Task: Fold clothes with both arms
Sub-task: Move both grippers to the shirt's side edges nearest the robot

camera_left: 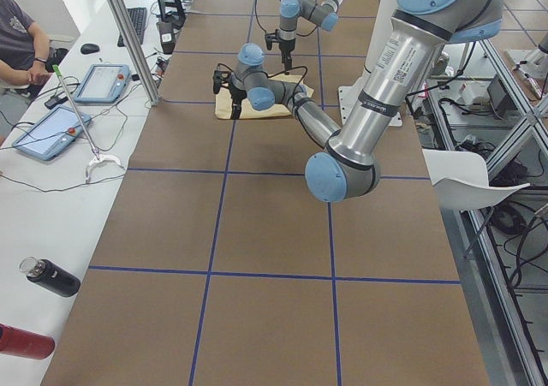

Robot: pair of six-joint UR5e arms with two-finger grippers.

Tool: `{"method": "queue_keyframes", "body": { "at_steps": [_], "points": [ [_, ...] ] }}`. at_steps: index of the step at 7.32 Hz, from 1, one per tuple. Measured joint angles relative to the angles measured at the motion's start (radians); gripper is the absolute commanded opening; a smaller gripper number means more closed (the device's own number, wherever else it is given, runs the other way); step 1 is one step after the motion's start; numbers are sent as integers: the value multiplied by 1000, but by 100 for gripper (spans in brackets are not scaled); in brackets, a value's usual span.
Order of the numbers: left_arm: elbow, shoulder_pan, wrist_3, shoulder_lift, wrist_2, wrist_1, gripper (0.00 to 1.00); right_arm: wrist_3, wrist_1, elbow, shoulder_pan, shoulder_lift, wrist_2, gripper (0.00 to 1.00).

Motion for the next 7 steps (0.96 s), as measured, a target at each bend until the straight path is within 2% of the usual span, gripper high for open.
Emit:
{"method": "queue_keyframes", "body": {
  "at_steps": [2,5,7],
  "points": [
    [-4,11,-31,1,-4,-11,100,34,57,-3,29,28,9,100],
    [-15,119,-316,39,0,-201,100,280,278,-4,33,31,36,100],
    [-27,236,-468,47,53,-241,99,361,347,-4,33,29,42,100]
  ]
}}
